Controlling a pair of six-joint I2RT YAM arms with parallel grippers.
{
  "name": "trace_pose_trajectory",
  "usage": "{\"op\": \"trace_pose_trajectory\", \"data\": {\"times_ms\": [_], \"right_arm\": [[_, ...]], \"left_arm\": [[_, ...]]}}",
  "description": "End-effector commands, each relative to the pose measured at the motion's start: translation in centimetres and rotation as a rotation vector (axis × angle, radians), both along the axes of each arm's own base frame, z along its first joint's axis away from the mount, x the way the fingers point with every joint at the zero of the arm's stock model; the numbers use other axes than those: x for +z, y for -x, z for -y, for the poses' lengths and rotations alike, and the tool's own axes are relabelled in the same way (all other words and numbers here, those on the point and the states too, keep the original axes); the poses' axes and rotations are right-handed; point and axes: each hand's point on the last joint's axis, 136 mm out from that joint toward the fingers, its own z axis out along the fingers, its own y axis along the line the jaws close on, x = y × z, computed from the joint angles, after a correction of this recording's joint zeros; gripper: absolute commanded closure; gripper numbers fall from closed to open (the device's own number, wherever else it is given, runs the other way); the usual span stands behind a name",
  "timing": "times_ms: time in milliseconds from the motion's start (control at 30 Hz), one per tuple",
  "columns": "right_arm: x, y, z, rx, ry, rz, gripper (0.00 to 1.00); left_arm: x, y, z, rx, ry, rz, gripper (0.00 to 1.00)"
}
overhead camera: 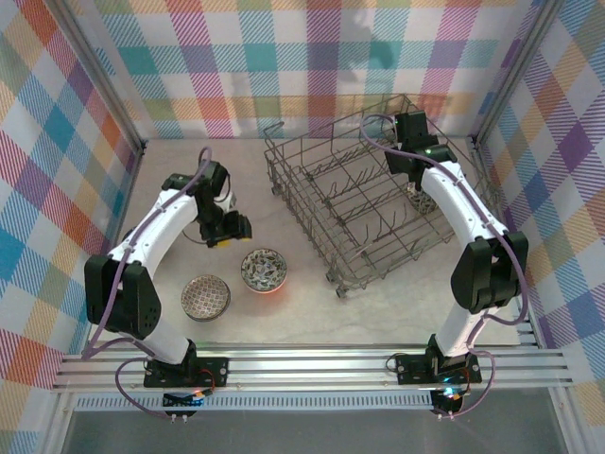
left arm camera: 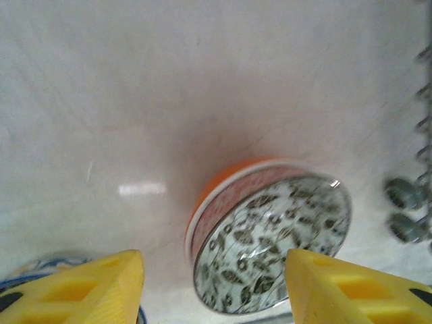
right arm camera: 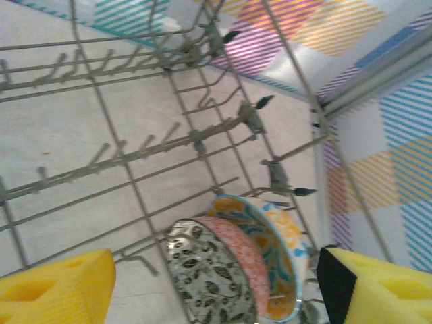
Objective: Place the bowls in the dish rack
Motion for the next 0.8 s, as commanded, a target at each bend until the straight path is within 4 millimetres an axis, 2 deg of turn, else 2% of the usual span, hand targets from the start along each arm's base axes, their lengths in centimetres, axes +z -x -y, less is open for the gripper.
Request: {"op": "trace_pose_trajectory", "data": {"times_ms": [0,167,367,567,767], "right_arm": [[-0.1,-0.3,-2.1,0.046,-0.116,-0.020,0.21],[-0.6,-0.3,-2.6,0.058,-0.125,-0.035,0.21],[-1.0,0.2,-2.6,0.053,-0.125,-0.051,0.21],[-1.1,0.9,-2.1,0.039,-0.112,-0.052,0.21],[-1.2,1.1,-2.0,0.036,-0.111,-0.055,0.21]], "left_arm": [[-0.3,2.8,0.0,-0.069,-0.022,-0.040,0.43],[-2.2,3.8,0.7,-0.105,-0.041,-0.085,0.45],[-4.0,3.7,1.8,-0.168,-0.098,-0.121,0.50],[-4.9,3.6,1.5,-0.211,-0.185,-0.151,0.53],[-5.3,3.3,2.1,-0.224,-0.179,-0.154,0.59]]}}
